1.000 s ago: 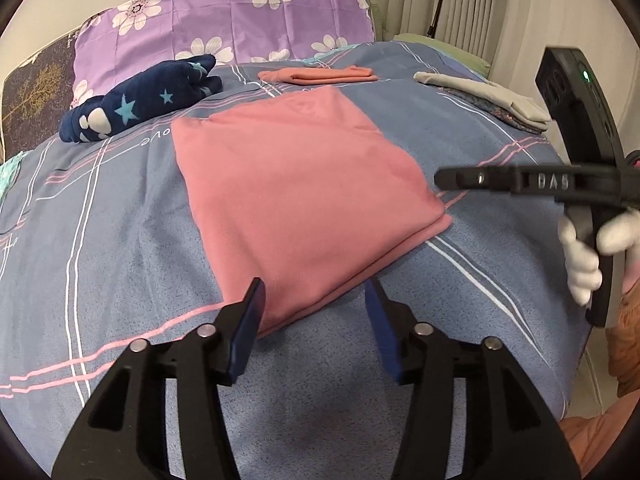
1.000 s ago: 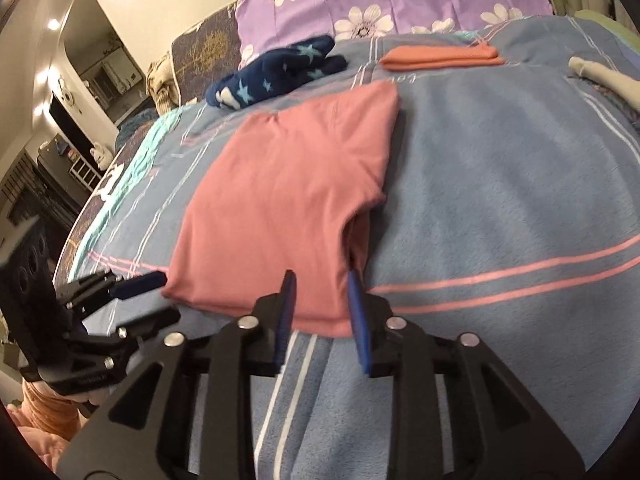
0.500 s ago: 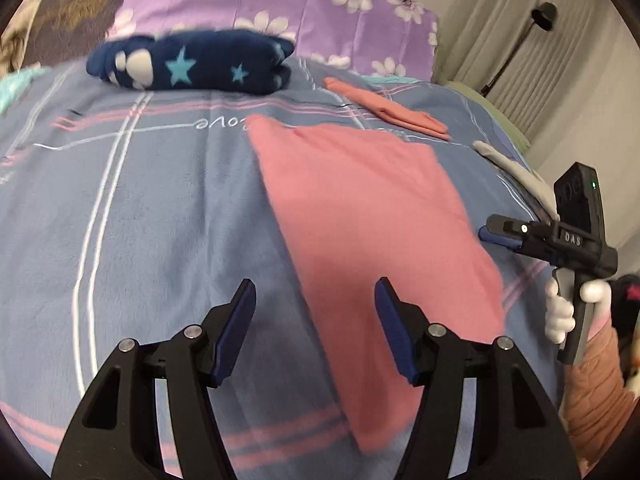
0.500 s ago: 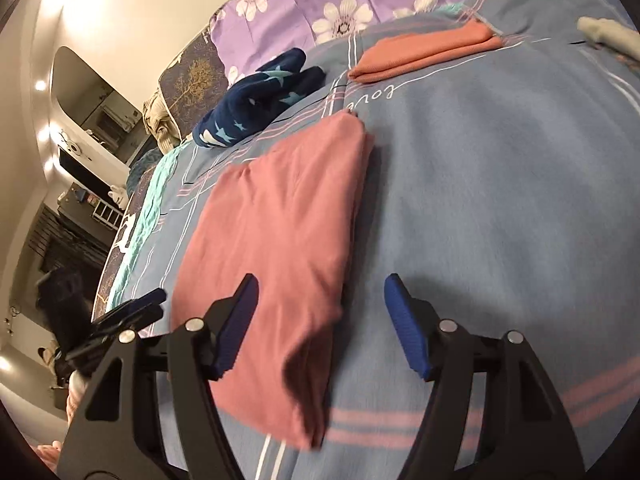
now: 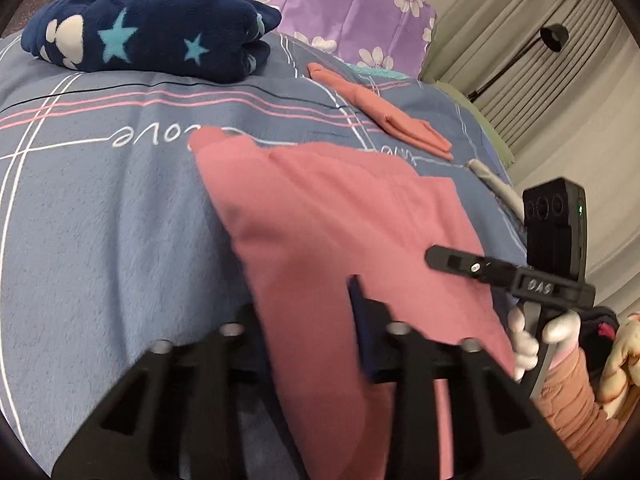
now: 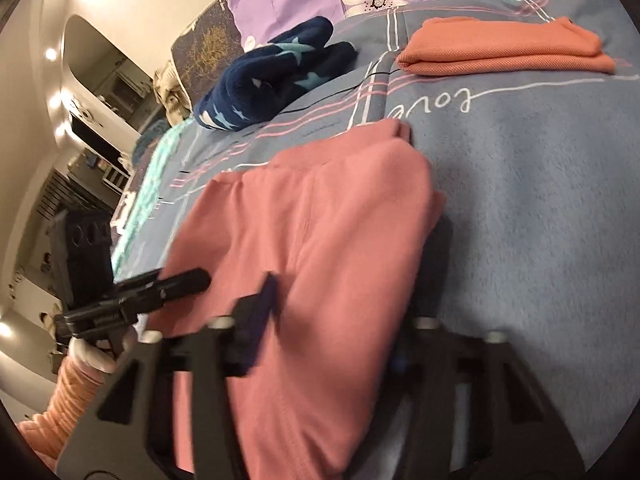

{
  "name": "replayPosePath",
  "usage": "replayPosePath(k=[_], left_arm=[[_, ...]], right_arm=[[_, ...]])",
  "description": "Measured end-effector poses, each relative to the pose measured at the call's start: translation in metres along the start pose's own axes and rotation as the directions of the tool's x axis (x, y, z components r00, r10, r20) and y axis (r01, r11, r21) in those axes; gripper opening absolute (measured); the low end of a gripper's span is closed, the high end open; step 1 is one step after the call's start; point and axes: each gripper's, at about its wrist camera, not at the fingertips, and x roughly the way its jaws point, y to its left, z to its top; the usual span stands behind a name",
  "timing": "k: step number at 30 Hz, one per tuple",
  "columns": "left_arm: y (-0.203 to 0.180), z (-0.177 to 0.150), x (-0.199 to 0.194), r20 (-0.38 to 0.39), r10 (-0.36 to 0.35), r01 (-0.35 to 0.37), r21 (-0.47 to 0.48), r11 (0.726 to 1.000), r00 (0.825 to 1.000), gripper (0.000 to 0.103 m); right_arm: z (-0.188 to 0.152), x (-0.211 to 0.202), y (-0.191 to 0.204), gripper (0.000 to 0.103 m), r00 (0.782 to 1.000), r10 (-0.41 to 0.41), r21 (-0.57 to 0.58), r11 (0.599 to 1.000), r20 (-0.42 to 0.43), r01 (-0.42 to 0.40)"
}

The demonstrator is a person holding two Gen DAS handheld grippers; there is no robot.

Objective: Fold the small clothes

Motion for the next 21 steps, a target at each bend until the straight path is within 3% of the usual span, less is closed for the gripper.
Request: replayPosePath(k=[1,4,6,8,11,14,17,21], left_arm=[[-0.002,0.0,-0.004,0.016,0.001,0.0,-0.006,1.0,1.0,0.024],[-0.03,-0.001,-0.031,0.11,-0.033,0.027,0.06,0.998,0.993,0.022],[-0.06,0.002,-0.054,0.162,-0.057,0.034,0.138,0.99,0.985,0.022],[-0.091,0.005,-0.077,0.204,-0.082,0.037,0.216,0.976,0.975,0.021],[-0.144,0.008,-0.109,0.245,-0.155,0.067,0.335,0.94,0.957,0.021],[-0.195,0.014,-0.126,0.251,-0.238,0.107,0.443,0.89,0.938,0.021],[-0.259,0.027,-0.125,0.234,-0.301,0.134,0.54,0.831,0.925,0.021],[-0.333,0.039,-0.104,0.187,-0.346,0.156,0.635,0.757,0.919,0.021]], right_arm=[[-0.002,-0.005,0.003,0.025,1.0,-0.009,0.006,1.0,0.019,0.009],[-0.009,-0.037,0.026,0.021,0.993,-0.018,-0.047,0.999,0.114,0.023],[-0.014,-0.064,0.043,0.021,0.982,-0.023,-0.084,0.996,0.185,0.039],[-0.02,-0.103,0.062,0.021,0.957,-0.043,-0.133,0.987,0.287,0.085],[-0.033,-0.173,0.077,0.021,0.896,-0.054,-0.17,0.975,0.44,0.142],[-0.046,-0.25,0.077,0.021,0.821,-0.075,-0.164,0.966,0.566,0.201],[-0.05,-0.306,0.071,0.021,0.755,-0.155,-0.131,0.943,0.637,0.304],[-0.048,-0.364,0.054,0.021,0.678,-0.271,-0.063,0.903,0.683,0.425]])
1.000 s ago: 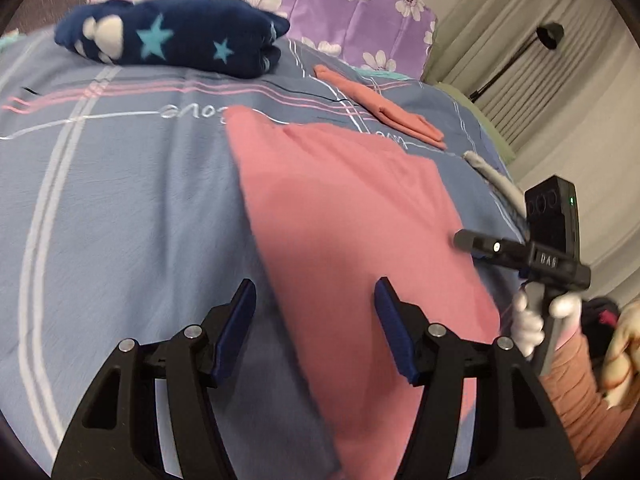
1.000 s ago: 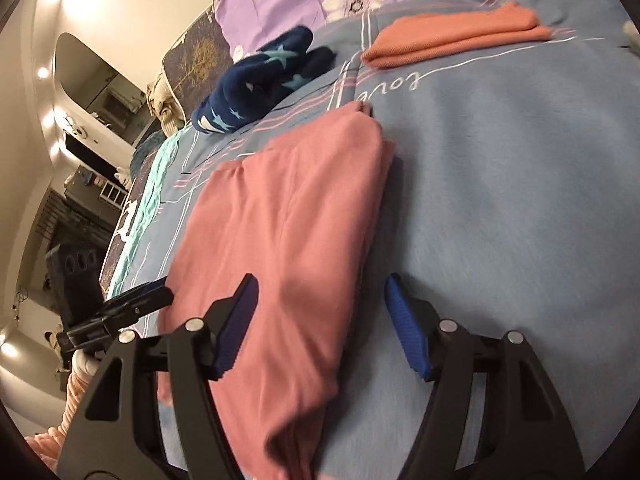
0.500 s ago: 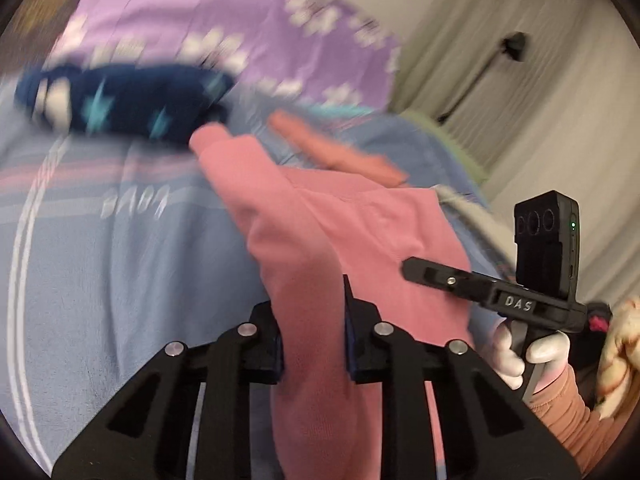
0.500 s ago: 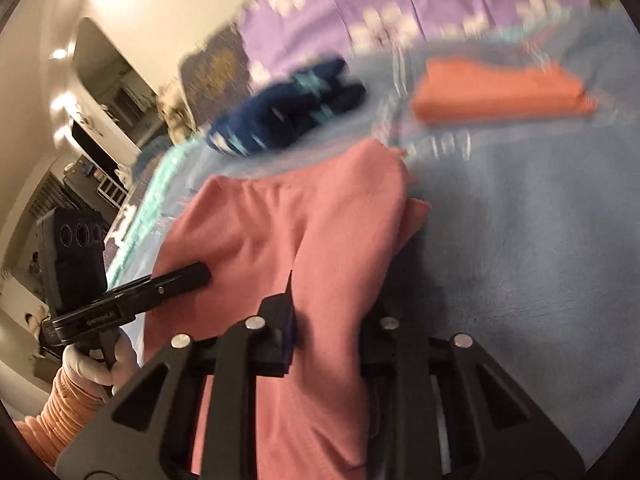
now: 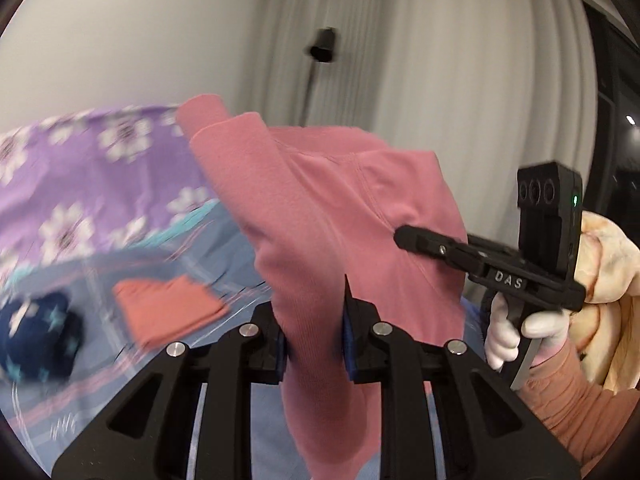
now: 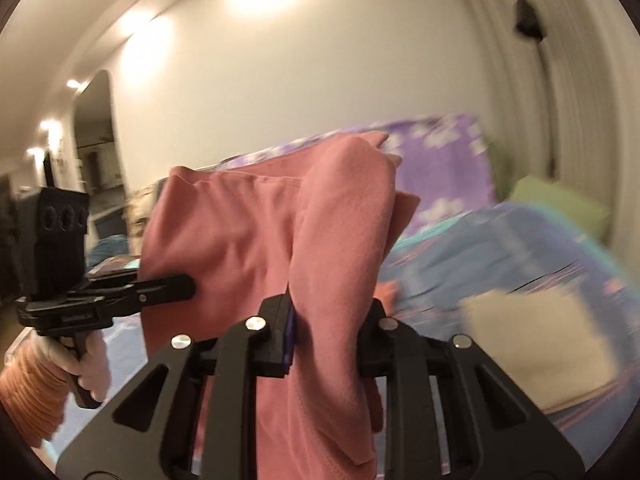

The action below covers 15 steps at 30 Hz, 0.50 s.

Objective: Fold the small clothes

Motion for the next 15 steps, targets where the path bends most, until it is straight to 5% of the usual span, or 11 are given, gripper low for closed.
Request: replayPosePath(k=[7,15], left_arm=[[-0.054,0.052,0.097,-0.068,-0.076,0.081,0.083,0.993,0.995,0.021],[-0.064,0.066,0.198,-0.162,-0.107,0.115,0.042,0.992,0.981,0.021]], right_arm=[[0.033,-0.025,-0.091,0.021,0.973,-0.23,0.032,0.973,0.013,0.23],[0.039,0.001,-0.172,0.021,0.93,-0.361,0.084,0.927,-0.067,0.366]])
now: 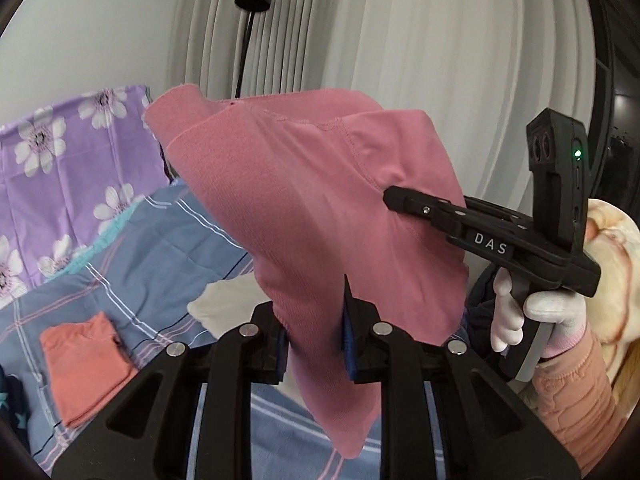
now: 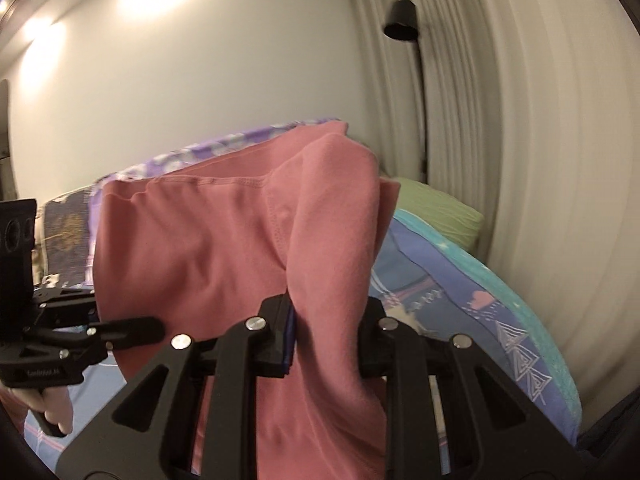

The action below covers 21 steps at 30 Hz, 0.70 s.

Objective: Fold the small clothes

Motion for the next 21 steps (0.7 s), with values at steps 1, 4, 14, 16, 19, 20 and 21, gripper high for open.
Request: replayPosePath(k=[1,4,14,16,19,20,21], left_arm=[[0.006,-0.002,0.007,-0.008,0.004,-0.004,-0.01,1.0,1.0,0.021],[0.023,0.002,0.046,-0.018,0.076,-0.076,-0.032,0.997,0.997,0.035],[0.065,-0.071,0.092,-0.193,0.159,-0.182,-0.106,0.978,0.968,0.061],[0.055,-0.082,0.089,-0.21,0.149,-0.168,-0.076,0.983,0.966,0.065],[0.038,-0.092,0.079,-0.194,0.151,-0.16,-0.032,0.987,0.969,0.071],[0.028,-0.095,0.07,-0.171,0.145,-0.15,-0.018,0.989,0.975,0.072],[0.019,-0.102,0.061,-0.141,0.14,-0.141,0.0,0.99,0.98,0.074]], right_arm=[[0.001,0.017,-0.005,0.021,1.0,-0.019,0.005,1.0,-0.013,0.019],[0.0,0.061,-0.02,0.029,0.995,-0.097,0.03,0.995,-0.029,0.098],[-0.096,0.093,-0.034,0.068,0.97,-0.168,0.139,0.971,-0.175,0.193],[-0.115,0.079,-0.022,0.075,0.965,-0.194,0.102,0.971,-0.177,0.214],[-0.142,0.04,0.0,0.082,0.967,-0.211,0.069,0.973,-0.141,0.222],[-0.15,0.025,0.008,0.086,0.97,-0.211,0.066,0.973,-0.122,0.22],[-0.153,0.015,0.01,0.088,0.972,-0.211,0.068,0.973,-0.107,0.219]])
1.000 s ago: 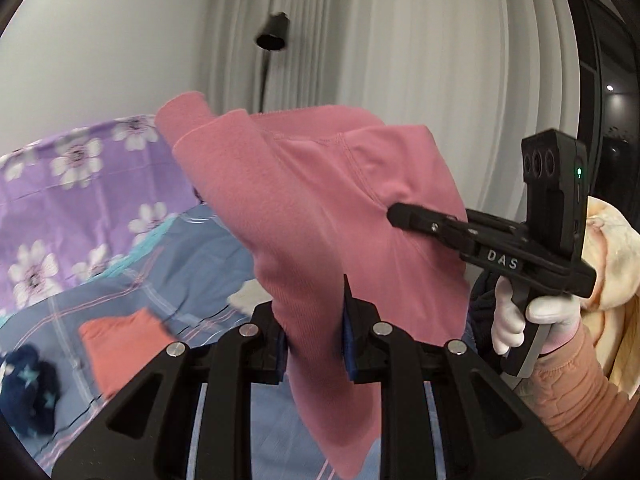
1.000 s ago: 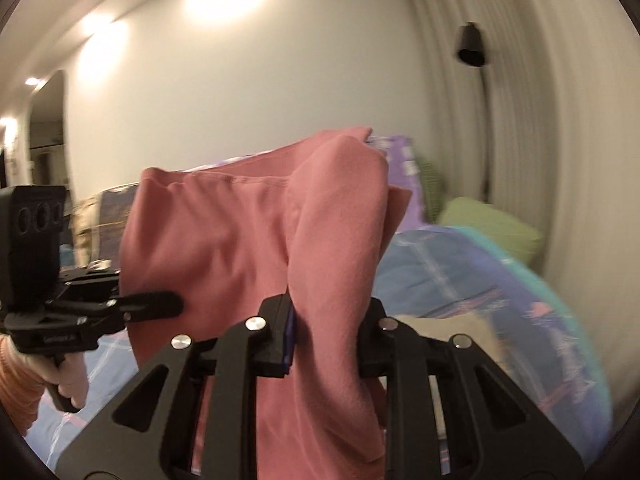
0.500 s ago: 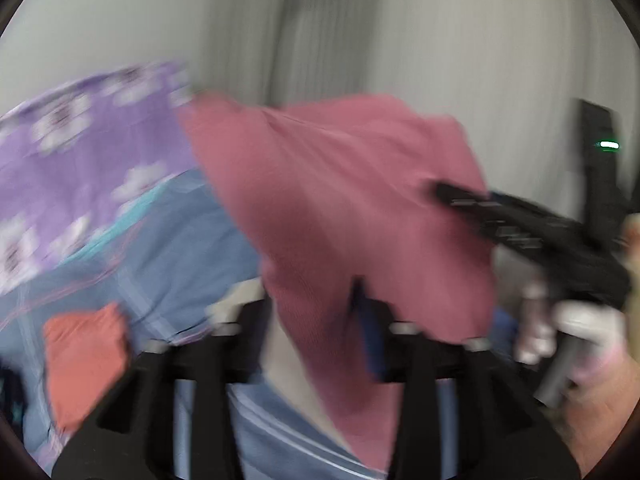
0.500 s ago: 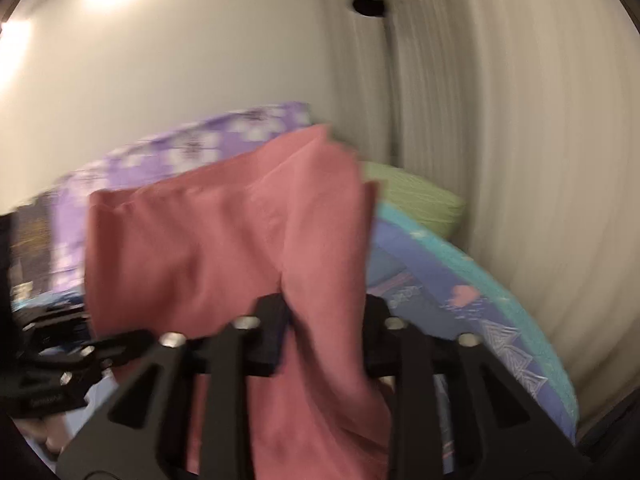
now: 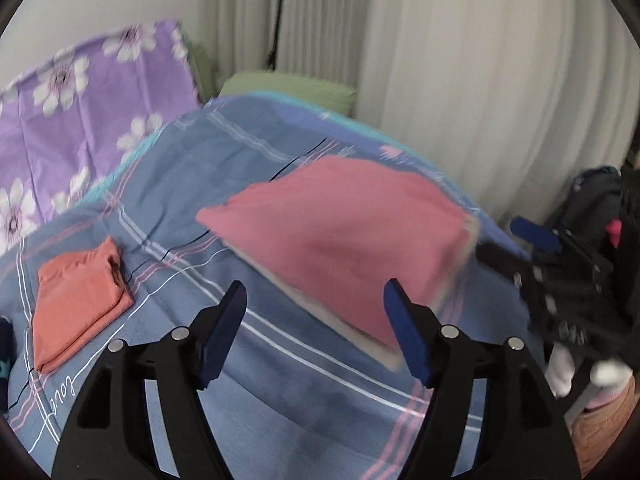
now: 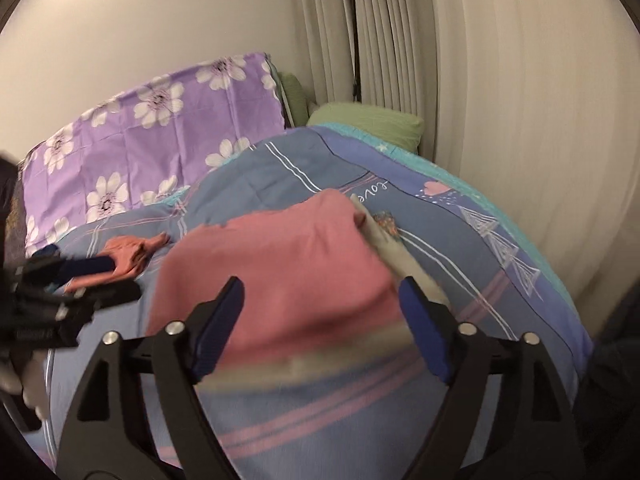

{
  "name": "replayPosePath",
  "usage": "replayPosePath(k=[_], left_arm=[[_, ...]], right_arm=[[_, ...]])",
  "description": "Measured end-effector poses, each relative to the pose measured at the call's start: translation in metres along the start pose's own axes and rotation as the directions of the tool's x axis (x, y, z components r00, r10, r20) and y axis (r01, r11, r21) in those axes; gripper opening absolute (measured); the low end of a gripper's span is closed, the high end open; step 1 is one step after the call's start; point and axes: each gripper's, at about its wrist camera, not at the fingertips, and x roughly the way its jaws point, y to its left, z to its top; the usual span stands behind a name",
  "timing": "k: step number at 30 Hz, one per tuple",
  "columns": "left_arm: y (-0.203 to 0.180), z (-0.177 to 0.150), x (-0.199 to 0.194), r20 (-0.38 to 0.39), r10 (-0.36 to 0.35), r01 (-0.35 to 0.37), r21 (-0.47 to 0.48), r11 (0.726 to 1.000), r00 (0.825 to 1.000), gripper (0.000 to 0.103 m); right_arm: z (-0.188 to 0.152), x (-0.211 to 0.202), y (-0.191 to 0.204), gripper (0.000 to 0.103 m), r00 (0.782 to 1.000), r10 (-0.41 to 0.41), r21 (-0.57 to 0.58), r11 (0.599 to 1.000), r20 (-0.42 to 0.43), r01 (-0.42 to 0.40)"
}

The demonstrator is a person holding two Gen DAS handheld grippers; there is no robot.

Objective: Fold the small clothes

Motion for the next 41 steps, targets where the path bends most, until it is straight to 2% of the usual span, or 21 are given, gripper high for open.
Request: replayPosePath(k=[4,7,11,14,15,17,22,27,30,33,41], left_arm=[[-0.027,-0.014,-0.035,0.102,0.039,-0.046,0.065,0.997,0.994,0.09],[-0.051,-0.026,-0.061,0.187,0.116,-0.138,0.112,0.984,0.976,0.1],[-0.073,-0.041,-0.095,0.258,0.153,-0.188,0.115,0.975,0.954,0.102],[-0.08,-0.049,-0.11,0.252,0.197,-0.228,0.099,0.969,0.947,0.102],[-0.082,-0.053,-0.117,0.248,0.236,-0.264,0.086,0.961,0.94,0.102],[-0.081,-0.059,-0.127,0.245,0.263,-0.287,0.069,0.955,0.933,0.102],[-0.074,-0.071,-0.15,0.247,0.244,-0.255,0.014,0.967,0.938,0.102],[-0.071,-0.083,-0.167,0.249,0.254,-0.265,0.012,0.964,0.935,0.102],[-0.068,-0.089,-0.177,0.254,0.234,-0.243,0.004,0.97,0.938,0.102],[-0.067,-0.093,-0.181,0.246,0.217,-0.225,0.001,0.974,0.945,0.102],[-0.068,-0.103,-0.186,0.237,0.22,-0.23,0.016,0.973,0.946,0.102]], right_arm=[[-0.031,-0.06,0.002,0.099,0.998,0.014,0.065,0.998,0.062,-0.018],[-0.047,-0.095,0.004,0.101,0.992,-0.051,0.106,0.994,0.115,0.038],[-0.057,-0.119,0.012,0.101,0.987,-0.113,0.094,0.99,0.114,0.103],[-0.06,-0.131,0.019,0.101,0.987,-0.126,0.06,0.991,0.1,0.12],[-0.061,-0.135,0.022,0.101,0.985,-0.137,0.053,0.99,0.102,0.133],[-0.062,-0.142,0.022,0.101,0.983,-0.149,0.051,0.988,0.103,0.144],[-0.065,-0.154,0.026,0.101,0.987,-0.142,0.072,0.988,0.081,0.136],[-0.065,-0.162,0.033,0.101,0.987,-0.141,0.068,0.988,0.076,0.136],[-0.065,-0.168,0.036,0.101,0.987,-0.14,0.07,0.988,0.081,0.135],[-0.064,-0.172,0.039,0.101,0.987,-0.136,0.072,0.989,0.083,0.131],[-0.065,-0.178,0.042,0.101,0.986,-0.138,0.076,0.988,0.088,0.132]])
